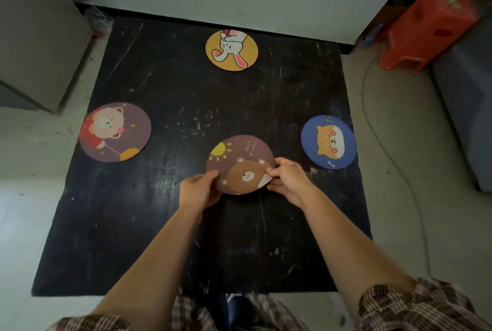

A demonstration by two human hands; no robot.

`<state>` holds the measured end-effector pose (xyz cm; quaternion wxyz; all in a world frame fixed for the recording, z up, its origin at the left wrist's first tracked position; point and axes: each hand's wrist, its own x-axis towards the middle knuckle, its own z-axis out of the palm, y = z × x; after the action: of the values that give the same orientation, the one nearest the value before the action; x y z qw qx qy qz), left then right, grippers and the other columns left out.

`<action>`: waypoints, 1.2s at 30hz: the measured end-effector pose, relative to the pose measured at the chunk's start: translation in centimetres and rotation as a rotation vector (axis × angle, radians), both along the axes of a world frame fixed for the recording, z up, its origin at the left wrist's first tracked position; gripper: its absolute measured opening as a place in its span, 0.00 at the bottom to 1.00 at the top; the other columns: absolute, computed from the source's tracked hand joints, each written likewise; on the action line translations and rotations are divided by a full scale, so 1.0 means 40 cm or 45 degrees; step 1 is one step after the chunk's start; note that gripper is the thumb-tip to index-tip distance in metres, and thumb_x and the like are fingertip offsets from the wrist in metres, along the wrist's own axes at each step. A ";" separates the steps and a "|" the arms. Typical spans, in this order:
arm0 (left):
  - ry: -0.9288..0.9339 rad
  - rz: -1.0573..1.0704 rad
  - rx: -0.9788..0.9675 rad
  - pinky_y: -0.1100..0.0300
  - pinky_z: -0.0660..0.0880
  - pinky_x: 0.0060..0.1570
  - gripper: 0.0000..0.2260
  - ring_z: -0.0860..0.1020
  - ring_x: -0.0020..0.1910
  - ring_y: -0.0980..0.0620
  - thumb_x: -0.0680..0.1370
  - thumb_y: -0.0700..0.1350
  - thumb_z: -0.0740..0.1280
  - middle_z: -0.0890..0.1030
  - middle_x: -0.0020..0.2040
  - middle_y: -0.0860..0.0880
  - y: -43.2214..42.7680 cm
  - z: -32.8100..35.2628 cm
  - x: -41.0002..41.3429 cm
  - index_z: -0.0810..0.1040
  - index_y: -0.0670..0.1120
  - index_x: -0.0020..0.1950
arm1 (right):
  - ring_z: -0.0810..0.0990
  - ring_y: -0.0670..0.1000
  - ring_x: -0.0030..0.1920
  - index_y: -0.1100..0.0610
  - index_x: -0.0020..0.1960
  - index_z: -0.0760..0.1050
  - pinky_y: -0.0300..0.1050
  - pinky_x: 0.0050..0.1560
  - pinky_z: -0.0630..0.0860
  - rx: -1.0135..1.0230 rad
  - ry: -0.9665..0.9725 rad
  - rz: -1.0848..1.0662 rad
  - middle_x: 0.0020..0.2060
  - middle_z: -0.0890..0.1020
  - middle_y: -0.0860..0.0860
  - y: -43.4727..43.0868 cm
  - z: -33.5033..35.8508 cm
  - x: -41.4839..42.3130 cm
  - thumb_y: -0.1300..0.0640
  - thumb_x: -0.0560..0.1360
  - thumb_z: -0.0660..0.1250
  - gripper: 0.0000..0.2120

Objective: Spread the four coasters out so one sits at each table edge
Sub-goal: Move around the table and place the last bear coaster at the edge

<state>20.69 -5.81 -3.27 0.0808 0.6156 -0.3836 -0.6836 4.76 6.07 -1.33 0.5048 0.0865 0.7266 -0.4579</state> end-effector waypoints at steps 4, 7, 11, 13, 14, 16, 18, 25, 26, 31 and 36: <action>0.014 -0.093 -0.019 0.61 0.76 0.28 0.06 0.80 0.31 0.54 0.72 0.39 0.69 0.82 0.32 0.50 0.091 -0.001 0.079 0.79 0.49 0.38 | 0.83 0.56 0.47 0.55 0.60 0.71 0.46 0.36 0.77 -0.007 -0.078 -0.017 0.51 0.82 0.57 0.084 -0.022 0.100 0.66 0.77 0.59 0.14; 0.000 -0.278 -0.138 0.59 0.76 0.34 0.10 0.79 0.38 0.51 0.75 0.35 0.65 0.82 0.37 0.50 0.137 -0.003 0.131 0.80 0.50 0.43 | 0.83 0.56 0.47 0.57 0.59 0.73 0.46 0.36 0.78 0.027 -0.082 0.027 0.51 0.82 0.58 0.154 -0.034 0.153 0.65 0.74 0.62 0.14; 0.008 -0.457 -0.201 0.57 0.77 0.41 0.13 0.79 0.44 0.50 0.77 0.34 0.61 0.82 0.43 0.49 0.172 -0.011 0.205 0.79 0.51 0.48 | 0.81 0.51 0.41 0.59 0.49 0.81 0.43 0.38 0.76 0.034 0.000 0.089 0.40 0.83 0.54 0.241 -0.037 0.201 0.59 0.72 0.67 0.08; 0.019 -0.472 -0.219 0.59 0.75 0.40 0.12 0.79 0.45 0.53 0.76 0.34 0.62 0.82 0.44 0.51 0.182 -0.013 0.236 0.78 0.49 0.52 | 0.79 0.49 0.37 0.61 0.49 0.82 0.42 0.37 0.75 0.035 0.002 0.114 0.36 0.82 0.53 0.277 -0.040 0.224 0.58 0.72 0.69 0.09; 0.009 -0.458 -0.244 0.60 0.74 0.38 0.11 0.79 0.44 0.54 0.76 0.35 0.64 0.82 0.44 0.53 0.186 -0.014 0.250 0.78 0.49 0.54 | 0.78 0.48 0.36 0.61 0.49 0.82 0.41 0.37 0.74 0.042 0.008 0.134 0.36 0.82 0.53 0.291 -0.042 0.236 0.58 0.72 0.70 0.09; -0.047 -0.401 -0.318 0.62 0.73 0.37 0.12 0.80 0.43 0.55 0.73 0.38 0.69 0.82 0.46 0.51 0.193 -0.019 0.274 0.77 0.48 0.56 | 0.78 0.47 0.34 0.62 0.49 0.81 0.40 0.36 0.75 0.048 0.021 0.148 0.36 0.82 0.54 0.310 -0.048 0.263 0.60 0.71 0.71 0.08; -0.088 -0.329 -0.347 0.62 0.75 0.40 0.13 0.81 0.43 0.53 0.72 0.38 0.72 0.83 0.48 0.46 0.198 -0.025 0.292 0.78 0.42 0.56 | 0.78 0.47 0.33 0.61 0.48 0.81 0.39 0.35 0.76 0.030 0.040 0.135 0.36 0.82 0.54 0.320 -0.054 0.288 0.62 0.71 0.71 0.06; -0.140 -0.331 -0.427 0.60 0.76 0.44 0.15 0.80 0.44 0.50 0.71 0.35 0.72 0.82 0.46 0.45 0.201 -0.029 0.321 0.80 0.42 0.57 | 0.81 0.48 0.31 0.60 0.42 0.80 0.38 0.33 0.78 0.121 0.124 0.138 0.34 0.84 0.55 0.328 -0.073 0.347 0.58 0.72 0.71 0.05; -0.143 -0.356 -0.429 0.58 0.76 0.48 0.17 0.80 0.47 0.49 0.71 0.34 0.71 0.82 0.47 0.45 0.198 -0.028 0.324 0.79 0.42 0.59 | 0.81 0.47 0.31 0.60 0.41 0.81 0.37 0.32 0.77 0.142 0.144 0.145 0.34 0.84 0.54 0.327 -0.075 0.355 0.57 0.72 0.70 0.06; -0.194 -0.410 -0.478 0.59 0.75 0.50 0.17 0.80 0.48 0.51 0.71 0.34 0.70 0.83 0.48 0.48 0.181 -0.028 0.335 0.79 0.45 0.59 | 0.78 0.46 0.32 0.58 0.38 0.81 0.38 0.33 0.74 0.214 0.243 0.171 0.32 0.83 0.52 0.322 -0.081 0.380 0.56 0.72 0.70 0.07; -0.226 -0.423 -0.490 0.62 0.78 0.40 0.14 0.81 0.45 0.52 0.71 0.36 0.70 0.84 0.48 0.49 0.175 -0.030 0.351 0.81 0.47 0.56 | 0.78 0.47 0.34 0.55 0.37 0.80 0.40 0.36 0.75 0.234 0.325 0.172 0.33 0.82 0.51 0.319 -0.087 0.399 0.56 0.72 0.69 0.06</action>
<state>34.73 1.19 -4.46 0.0489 0.5751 -0.6079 -0.5453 20.72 18.83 -4.81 0.4280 0.0242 0.8279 -0.3618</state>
